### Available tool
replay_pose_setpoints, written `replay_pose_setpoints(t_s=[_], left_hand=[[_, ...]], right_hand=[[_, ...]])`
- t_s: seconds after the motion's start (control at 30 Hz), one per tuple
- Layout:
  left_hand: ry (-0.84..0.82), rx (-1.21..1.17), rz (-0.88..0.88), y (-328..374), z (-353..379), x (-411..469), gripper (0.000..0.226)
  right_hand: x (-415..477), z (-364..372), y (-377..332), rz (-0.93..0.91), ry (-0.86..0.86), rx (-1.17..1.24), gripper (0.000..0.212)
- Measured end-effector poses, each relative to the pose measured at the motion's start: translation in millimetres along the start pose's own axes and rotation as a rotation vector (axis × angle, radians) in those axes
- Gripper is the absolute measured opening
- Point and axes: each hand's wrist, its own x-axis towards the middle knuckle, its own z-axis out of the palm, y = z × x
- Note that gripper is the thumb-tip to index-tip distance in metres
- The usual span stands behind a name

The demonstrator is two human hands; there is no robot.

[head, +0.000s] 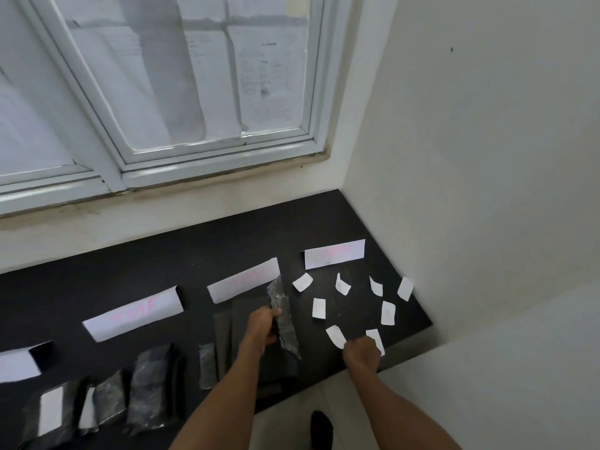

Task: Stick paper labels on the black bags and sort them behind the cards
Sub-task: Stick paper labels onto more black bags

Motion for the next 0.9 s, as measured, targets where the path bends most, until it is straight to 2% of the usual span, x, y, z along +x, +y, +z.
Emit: replay_pose_setpoints(t_s=[0.17,0.33,0.47,0.63,0.77,0.9], left_hand=[[0.025,-0.02,-0.063,-3.0,34.7,9.3,0.018],[0.04,-0.02,-0.106,-8.5,52.0,19.9,0.032],[0.056,-0.042,-0.089,-6.5,60.4,15.0,0.033],[0.051,-0.156,-0.006,7.9,71.4,1.5,0.039],[0.032,-0.339,0.088,31.3,81.9,-13.5,0.039],[-0.018,-0.495,0.151,54.1,86.8,-31.2,0.037]], right_hand=[[34.4,-2.7,8.5,0.135,-0.118,0.009,0.048],[47.5,2.5,0.4,0.149,-0.178,-0.006,0.032],[52.9,-2.0,-5.6,0.183,-0.193,0.136,0.039],[47.4,-25.5,-63.7,-0.001,-0.141,0.47,0.031],[27.2,-34.2,-104.6,-0.113,-0.335,0.698,0.027],[2.2,-33.0,-123.6,-0.234,-0.424,0.716,0.027]])
